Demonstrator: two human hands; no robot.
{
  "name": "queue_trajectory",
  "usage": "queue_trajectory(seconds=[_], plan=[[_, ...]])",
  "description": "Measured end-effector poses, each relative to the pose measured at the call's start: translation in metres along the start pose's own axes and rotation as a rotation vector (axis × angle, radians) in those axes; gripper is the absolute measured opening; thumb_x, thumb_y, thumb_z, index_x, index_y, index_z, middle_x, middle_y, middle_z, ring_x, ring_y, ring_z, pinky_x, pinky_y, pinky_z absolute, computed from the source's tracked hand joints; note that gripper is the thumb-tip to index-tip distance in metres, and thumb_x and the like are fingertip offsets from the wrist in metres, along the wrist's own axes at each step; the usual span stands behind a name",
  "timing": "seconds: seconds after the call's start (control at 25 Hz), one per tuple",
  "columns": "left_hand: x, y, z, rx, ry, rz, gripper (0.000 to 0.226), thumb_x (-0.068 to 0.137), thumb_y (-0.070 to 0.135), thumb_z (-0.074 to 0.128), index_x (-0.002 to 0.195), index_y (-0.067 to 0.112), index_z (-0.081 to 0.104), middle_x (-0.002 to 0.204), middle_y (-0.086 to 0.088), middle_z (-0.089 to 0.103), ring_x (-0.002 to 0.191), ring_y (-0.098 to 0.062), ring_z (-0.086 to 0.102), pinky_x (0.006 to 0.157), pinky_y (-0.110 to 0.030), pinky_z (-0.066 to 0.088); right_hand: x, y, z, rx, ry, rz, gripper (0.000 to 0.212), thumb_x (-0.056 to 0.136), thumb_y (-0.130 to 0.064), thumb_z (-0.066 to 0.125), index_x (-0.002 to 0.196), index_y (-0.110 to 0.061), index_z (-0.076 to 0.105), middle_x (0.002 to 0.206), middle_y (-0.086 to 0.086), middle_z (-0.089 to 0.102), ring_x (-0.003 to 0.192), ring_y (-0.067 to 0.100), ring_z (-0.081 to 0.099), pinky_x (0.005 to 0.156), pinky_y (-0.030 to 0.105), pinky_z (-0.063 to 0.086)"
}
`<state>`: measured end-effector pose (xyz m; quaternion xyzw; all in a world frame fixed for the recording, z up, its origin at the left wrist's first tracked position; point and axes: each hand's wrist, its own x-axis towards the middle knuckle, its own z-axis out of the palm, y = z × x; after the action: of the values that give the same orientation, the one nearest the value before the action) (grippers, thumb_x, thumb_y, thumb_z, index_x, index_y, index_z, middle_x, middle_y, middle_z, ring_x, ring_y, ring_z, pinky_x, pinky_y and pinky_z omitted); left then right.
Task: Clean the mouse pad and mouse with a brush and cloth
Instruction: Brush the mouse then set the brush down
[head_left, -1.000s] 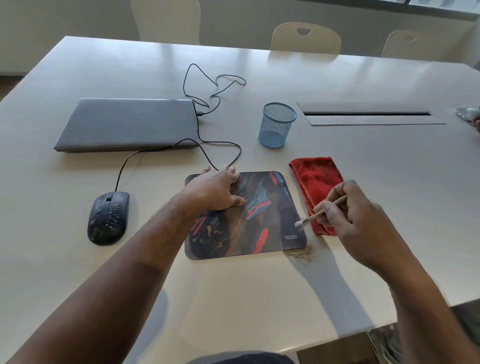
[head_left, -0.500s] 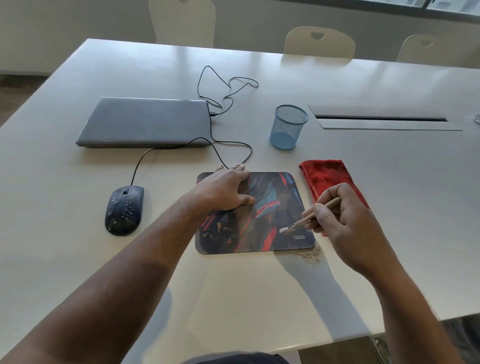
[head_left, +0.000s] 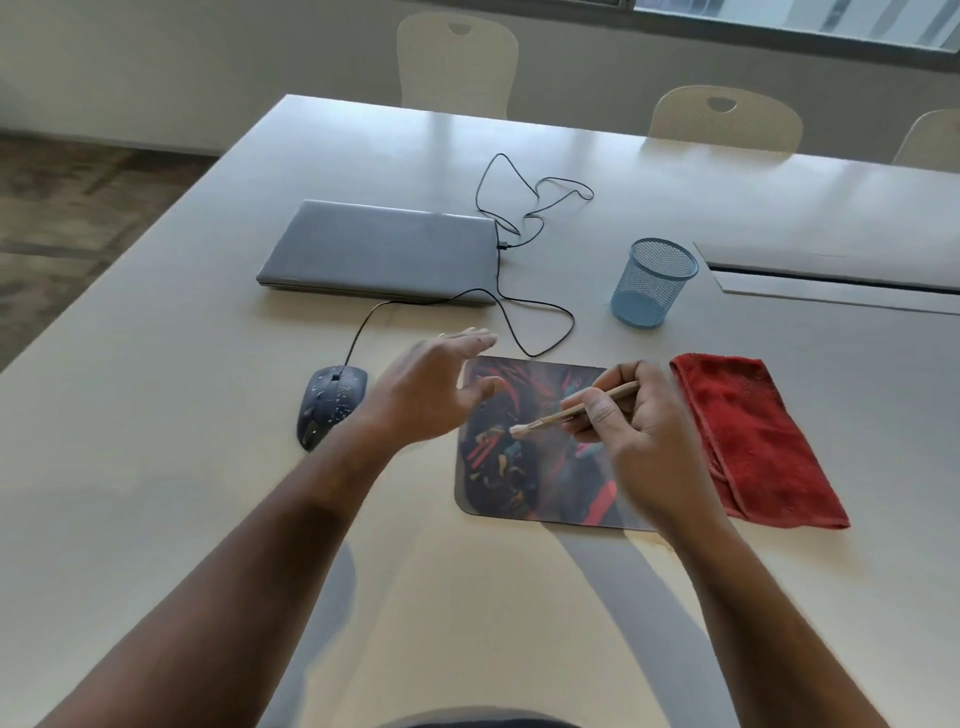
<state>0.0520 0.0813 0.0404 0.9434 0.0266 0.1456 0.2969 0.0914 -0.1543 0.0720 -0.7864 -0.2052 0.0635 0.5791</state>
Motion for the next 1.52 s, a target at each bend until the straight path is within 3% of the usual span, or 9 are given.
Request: queue_trajectory(seconds=[0.12,0.36,0.48,0.64,0.84,1.04,1.16,1.36,1.52], plan=[[-0.023,-0.019,-0.026,0.004,0.092,-0.055,0.074,0.083,0.050,0.075,0.145,0.014,0.052,0.147,0.000,0.051,0.137,-0.007,0.044,0.111,-0.019,0.032,0.014,-0.003,0.024,0.057,-0.029,0.003,0.012,0.104,-0.012,0.062,0.097,-0.018,0.055,0.094,0.011,0.078,0.079,0.016,0.080,0.082,0.037,0.066],[-0.068,-0.067,-0.064,-0.105,0.103,-0.183,0.108,0.065,0.073,0.073,0.153,0.019,0.039,0.155,0.005,0.040,0.143,0.005,0.029,0.110,-0.006,0.021,0.040,-0.013,0.074,0.157,-0.074,-0.017,0.013,0.104,-0.011,0.061,0.095,-0.019,0.055,0.086,0.004,0.079,0.081,0.017,0.080,0.080,0.038,0.066],[-0.084,-0.090,-0.075,-0.124,0.060,-0.282,0.119,0.059,0.082,0.072,0.156,0.026,0.031,0.159,0.009,0.033,0.145,0.001,0.027,0.118,-0.025,0.024,0.052,-0.021,0.098,0.214,-0.107,-0.002,0.011,0.104,-0.009,0.059,0.096,-0.016,0.056,0.092,0.008,0.078,0.083,0.021,0.080,0.078,0.033,0.066],[-0.101,-0.110,-0.082,-0.252,-0.022,-0.357,0.124,0.058,0.072,0.080,0.158,0.025,0.024,0.160,0.014,0.030,0.145,0.005,0.023,0.123,-0.035,0.021,0.062,-0.026,0.131,0.244,-0.140,0.015,0.011,0.105,-0.007,0.057,0.097,-0.015,0.055,0.095,0.010,0.076,0.085,0.022,0.080,0.078,0.029,0.064],[-0.110,-0.114,-0.079,-0.293,-0.120,-0.368,0.133,0.055,0.057,0.090,0.160,0.024,0.015,0.159,0.019,0.029,0.143,0.012,0.021,0.123,-0.030,0.018,0.064,-0.024,0.158,0.148,-0.170,-0.033,0.009,0.105,-0.013,0.058,0.098,-0.017,0.056,0.096,0.006,0.076,0.089,0.020,0.079,0.089,0.044,0.065],[-0.108,-0.112,-0.077,-0.226,-0.150,-0.355,0.132,0.058,0.045,0.092,0.160,0.023,0.011,0.160,0.018,0.028,0.150,-0.002,0.015,0.124,-0.035,0.015,0.058,-0.025,0.169,0.074,-0.206,-0.073,0.018,0.105,-0.015,0.058,0.092,-0.025,0.052,0.097,0.007,0.076,0.090,0.021,0.077,0.091,0.053,0.061],[-0.109,-0.110,-0.077,-0.222,-0.143,-0.359,0.131,0.059,0.046,0.092,0.160,0.022,0.011,0.160,0.017,0.029,0.151,-0.008,0.013,0.124,-0.039,0.015,0.054,-0.025,0.166,0.049,-0.230,-0.097,0.016,0.104,-0.017,0.055,0.092,-0.026,0.051,0.094,0.004,0.077,0.087,0.017,0.076,0.090,0.051,0.061],[-0.109,-0.110,-0.077,-0.221,-0.141,-0.372,0.129,0.061,0.047,0.091,0.160,0.023,0.012,0.159,0.018,0.029,0.152,-0.010,0.014,0.124,-0.040,0.016,0.060,-0.029,0.154,0.125,-0.178,-0.119,0.004,0.095,-0.018,0.051,0.093,-0.021,0.050,0.084,0.006,0.078,0.072,0.017,0.075,0.072,0.037,0.062],[-0.109,-0.110,-0.077,-0.198,-0.137,-0.379,0.129,0.060,0.050,0.091,0.160,0.024,0.013,0.160,0.018,0.028,0.151,-0.008,0.014,0.124,-0.038,0.017,0.060,-0.026,0.162,0.101,-0.204,-0.086,0.010,0.107,-0.009,0.051,0.100,-0.016,0.052,0.100,0.006,0.075,0.093,0.022,0.076,0.092,0.046,0.063]])
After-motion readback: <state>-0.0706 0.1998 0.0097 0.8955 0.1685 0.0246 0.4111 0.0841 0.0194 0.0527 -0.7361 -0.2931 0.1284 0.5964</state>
